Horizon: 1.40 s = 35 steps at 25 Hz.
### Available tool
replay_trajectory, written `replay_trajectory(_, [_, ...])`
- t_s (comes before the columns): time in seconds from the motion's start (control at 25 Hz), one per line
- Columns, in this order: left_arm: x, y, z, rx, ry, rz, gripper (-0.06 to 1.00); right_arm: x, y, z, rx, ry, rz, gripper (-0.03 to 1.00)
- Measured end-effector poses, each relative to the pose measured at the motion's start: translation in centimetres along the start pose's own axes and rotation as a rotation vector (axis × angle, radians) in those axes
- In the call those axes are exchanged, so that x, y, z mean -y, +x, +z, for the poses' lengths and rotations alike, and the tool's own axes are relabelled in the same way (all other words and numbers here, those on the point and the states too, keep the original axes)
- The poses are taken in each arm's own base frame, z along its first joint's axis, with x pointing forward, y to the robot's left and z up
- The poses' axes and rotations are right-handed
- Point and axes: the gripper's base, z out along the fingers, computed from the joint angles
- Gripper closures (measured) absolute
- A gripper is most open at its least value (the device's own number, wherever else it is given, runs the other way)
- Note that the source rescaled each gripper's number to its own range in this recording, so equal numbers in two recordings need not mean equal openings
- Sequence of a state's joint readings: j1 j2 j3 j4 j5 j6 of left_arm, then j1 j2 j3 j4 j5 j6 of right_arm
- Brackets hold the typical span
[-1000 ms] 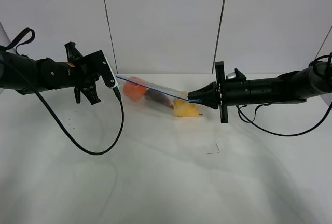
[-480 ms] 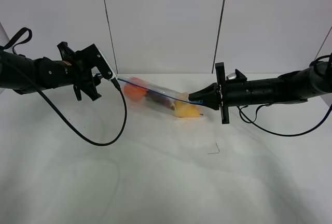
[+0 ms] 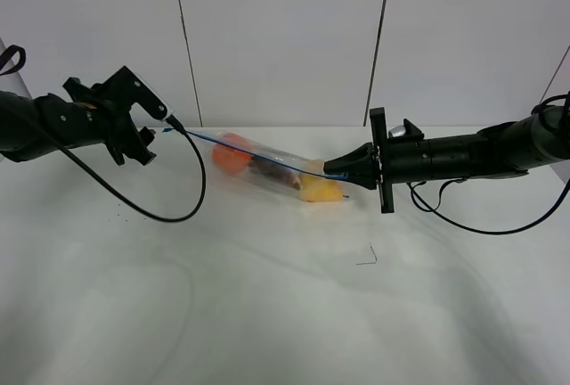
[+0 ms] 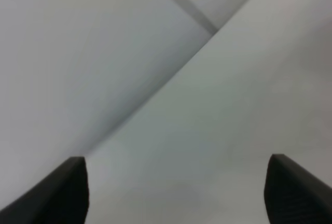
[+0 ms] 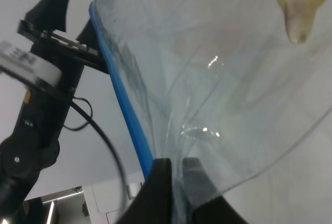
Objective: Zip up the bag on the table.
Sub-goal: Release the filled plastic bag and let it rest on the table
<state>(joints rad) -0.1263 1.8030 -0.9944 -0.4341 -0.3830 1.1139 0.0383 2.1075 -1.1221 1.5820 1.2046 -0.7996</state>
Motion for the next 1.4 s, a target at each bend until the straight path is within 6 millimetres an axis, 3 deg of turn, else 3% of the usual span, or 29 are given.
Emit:
replay_trajectory(0.2, [-0.6,1.3,0.0,-0.104,-0.062,-0.431,0.04,0.0,0.0,0.0,0.004,-0.005,0.002,0.97])
replay_trajectory(0.28, [-0.6,1.7,0.0,-0.141,-0.046,-0.515,0.04,-0.1,0.0,0.0,0.005,-0.006,0.003,0.97])
replay_trajectory(0.48, [0.0,2.9,0.0,-0.267,0.192,-0.628,0.04,-0.1,-0.1,0.0,0.007,-0.007,0.004,0.97])
replay_trajectory(0.68, [-1.5,4.8,-0.7,-0.415,0.424,-0.805,0.04,-0.1,-0.1,0.0,0.007,-0.007,0.004,0.97])
replay_trajectory(0.88, [-2.3,4.9,-2.2,-0.631,0.633,-0.798,0.04,-0.1,-0.1,0.0,0.007,-0.007,0.004,0.97])
replay_trajectory(1.12, [-3.0,2.9,-2.6,-0.869,0.45,-0.667,0.04,-0.1,-0.1,0.0,0.007,-0.007,0.004,0.97])
replay_trajectory(1.4, [-3.3,1.8,-2.8,-0.927,0.357,-0.676,0.04,-0.1,-0.1,0.0,0.007,-0.007,0.004,0.97])
